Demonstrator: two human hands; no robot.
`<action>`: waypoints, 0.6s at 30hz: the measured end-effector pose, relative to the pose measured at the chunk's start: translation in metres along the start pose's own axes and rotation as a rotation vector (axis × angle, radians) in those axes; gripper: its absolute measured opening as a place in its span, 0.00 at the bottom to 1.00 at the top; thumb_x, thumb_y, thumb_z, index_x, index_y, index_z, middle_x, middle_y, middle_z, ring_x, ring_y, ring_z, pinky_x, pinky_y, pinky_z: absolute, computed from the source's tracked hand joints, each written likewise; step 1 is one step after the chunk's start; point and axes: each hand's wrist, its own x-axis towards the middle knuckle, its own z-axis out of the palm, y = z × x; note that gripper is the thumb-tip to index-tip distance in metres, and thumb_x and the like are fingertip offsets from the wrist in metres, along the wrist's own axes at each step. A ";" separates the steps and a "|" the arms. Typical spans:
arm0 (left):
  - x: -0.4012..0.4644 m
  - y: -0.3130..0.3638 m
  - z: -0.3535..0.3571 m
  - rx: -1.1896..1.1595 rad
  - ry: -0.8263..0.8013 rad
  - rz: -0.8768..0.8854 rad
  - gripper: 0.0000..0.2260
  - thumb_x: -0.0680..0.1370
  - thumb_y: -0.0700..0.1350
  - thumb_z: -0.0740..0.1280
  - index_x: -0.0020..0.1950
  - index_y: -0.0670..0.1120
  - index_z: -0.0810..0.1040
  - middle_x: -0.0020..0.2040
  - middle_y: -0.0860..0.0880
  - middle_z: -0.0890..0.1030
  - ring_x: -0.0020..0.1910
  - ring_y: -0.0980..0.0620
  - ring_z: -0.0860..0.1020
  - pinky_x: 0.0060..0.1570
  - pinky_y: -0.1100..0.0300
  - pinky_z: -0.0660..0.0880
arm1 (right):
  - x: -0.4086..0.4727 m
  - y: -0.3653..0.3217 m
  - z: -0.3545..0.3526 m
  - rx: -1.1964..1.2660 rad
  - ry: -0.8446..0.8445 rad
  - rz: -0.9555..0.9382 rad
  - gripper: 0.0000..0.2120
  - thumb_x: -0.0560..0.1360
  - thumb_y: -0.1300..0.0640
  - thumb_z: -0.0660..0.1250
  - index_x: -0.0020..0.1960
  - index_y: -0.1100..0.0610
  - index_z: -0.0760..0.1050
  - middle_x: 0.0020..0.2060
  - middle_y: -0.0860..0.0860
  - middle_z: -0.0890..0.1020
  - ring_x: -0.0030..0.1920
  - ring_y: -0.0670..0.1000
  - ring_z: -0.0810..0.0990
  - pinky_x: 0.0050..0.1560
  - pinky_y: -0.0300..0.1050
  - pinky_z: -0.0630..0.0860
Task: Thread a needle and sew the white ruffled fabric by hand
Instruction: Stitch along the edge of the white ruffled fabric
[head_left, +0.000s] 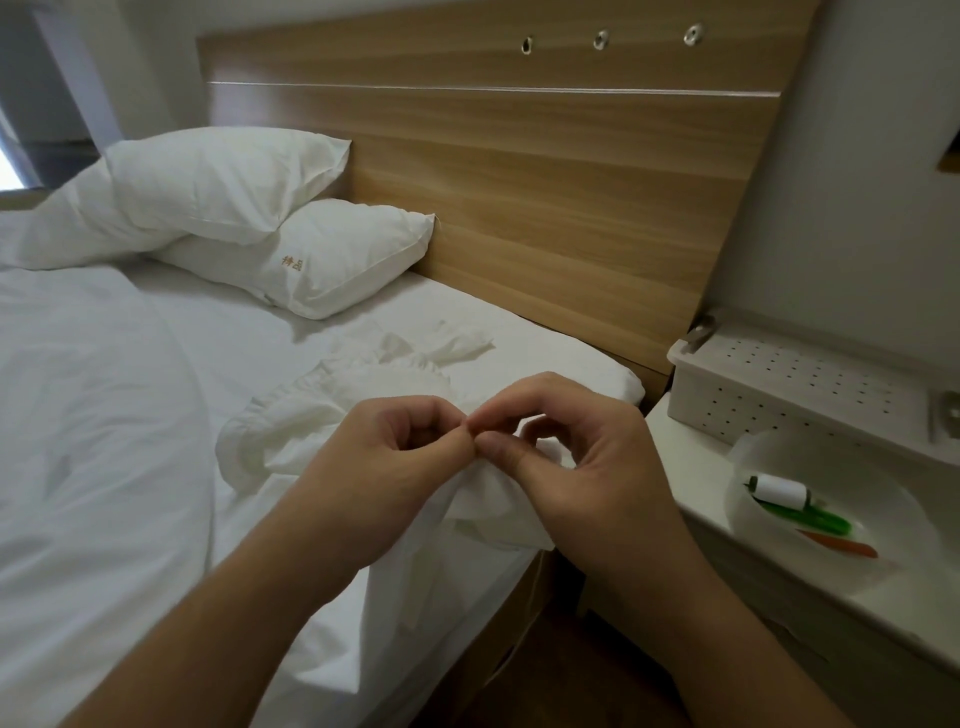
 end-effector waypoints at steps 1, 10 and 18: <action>0.000 0.000 0.000 -0.003 -0.007 -0.004 0.08 0.81 0.47 0.72 0.44 0.48 0.88 0.44 0.38 0.86 0.49 0.32 0.83 0.52 0.34 0.81 | 0.000 0.000 0.002 0.047 0.021 0.032 0.07 0.75 0.64 0.75 0.48 0.52 0.85 0.45 0.46 0.86 0.52 0.53 0.84 0.50 0.54 0.82; 0.002 -0.004 0.003 0.140 -0.018 0.053 0.08 0.81 0.49 0.72 0.44 0.50 0.87 0.40 0.44 0.86 0.45 0.41 0.84 0.46 0.45 0.82 | 0.002 -0.008 0.005 0.312 0.233 0.208 0.06 0.77 0.68 0.71 0.44 0.59 0.82 0.39 0.52 0.86 0.43 0.49 0.84 0.48 0.45 0.82; 0.003 -0.007 0.003 0.236 -0.001 0.076 0.08 0.82 0.48 0.71 0.44 0.52 0.86 0.39 0.53 0.86 0.39 0.57 0.83 0.40 0.66 0.76 | 0.007 -0.021 0.000 0.560 0.283 0.301 0.05 0.82 0.66 0.63 0.49 0.65 0.77 0.37 0.56 0.85 0.43 0.58 0.88 0.55 0.58 0.84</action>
